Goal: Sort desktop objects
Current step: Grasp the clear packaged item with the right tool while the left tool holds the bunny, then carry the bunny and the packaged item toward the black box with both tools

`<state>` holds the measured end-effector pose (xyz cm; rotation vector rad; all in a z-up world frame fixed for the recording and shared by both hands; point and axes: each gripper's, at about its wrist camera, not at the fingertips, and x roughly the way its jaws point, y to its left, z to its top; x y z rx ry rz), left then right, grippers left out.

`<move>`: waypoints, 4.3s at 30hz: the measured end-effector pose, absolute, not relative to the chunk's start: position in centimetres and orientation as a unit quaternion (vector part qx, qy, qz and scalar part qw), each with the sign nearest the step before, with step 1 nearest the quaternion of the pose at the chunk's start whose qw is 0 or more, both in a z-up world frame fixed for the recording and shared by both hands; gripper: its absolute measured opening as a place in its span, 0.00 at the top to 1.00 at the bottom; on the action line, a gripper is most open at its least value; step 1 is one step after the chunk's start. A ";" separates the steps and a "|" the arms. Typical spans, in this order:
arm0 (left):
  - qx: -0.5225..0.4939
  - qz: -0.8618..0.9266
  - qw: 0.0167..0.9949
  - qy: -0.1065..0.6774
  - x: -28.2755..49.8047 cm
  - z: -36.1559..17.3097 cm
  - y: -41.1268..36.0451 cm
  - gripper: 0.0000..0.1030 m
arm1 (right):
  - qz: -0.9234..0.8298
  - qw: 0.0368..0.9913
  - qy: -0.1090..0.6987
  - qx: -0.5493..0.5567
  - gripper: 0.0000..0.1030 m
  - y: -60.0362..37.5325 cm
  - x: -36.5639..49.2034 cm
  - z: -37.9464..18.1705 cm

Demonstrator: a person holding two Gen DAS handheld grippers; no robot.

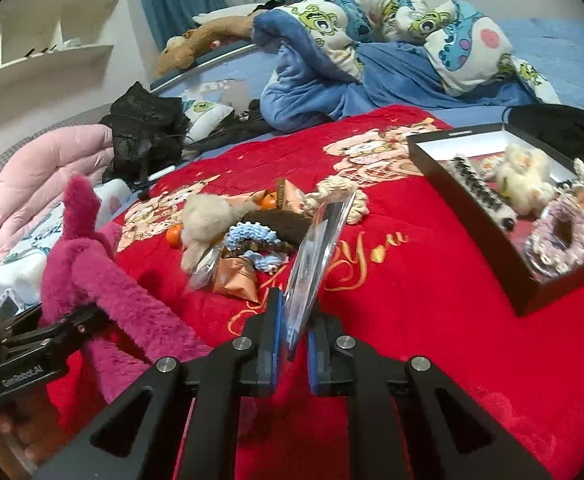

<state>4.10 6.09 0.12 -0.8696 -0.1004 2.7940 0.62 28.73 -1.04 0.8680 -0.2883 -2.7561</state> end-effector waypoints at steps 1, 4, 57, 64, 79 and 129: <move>-0.294 0.949 0.112 -0.032 4.5 0.3 6.7 0.27 | -0.944 0.114 -0.098 0.295 0.89 29.1 1.0 -1.0; -0.293 0.947 0.125 -0.029 5.5 0.7 8.3 0.27 | -0.945 0.114 -0.096 0.292 0.89 29.7 2.0 -0.8; -0.214 0.943 0.251 0.038 11.8 12.7 27.8 0.26 | -0.969 -0.003 -0.142 0.203 0.89 45.5 18.8 3.6; -0.208 0.947 0.244 0.032 10.0 11.9 27.6 0.26 | -0.974 -0.031 -0.093 0.203 0.89 43.8 16.4 4.8; -0.222 0.935 0.269 0.063 6.6 10.6 25.1 0.26 | -0.978 -0.053 -0.073 0.189 0.89 40.8 13.4 5.3; -0.381 0.847 0.366 0.066 -27.3 0.1 43.6 0.26 | -0.932 -0.047 -0.165 0.319 0.87 48.1 -7.3 0.1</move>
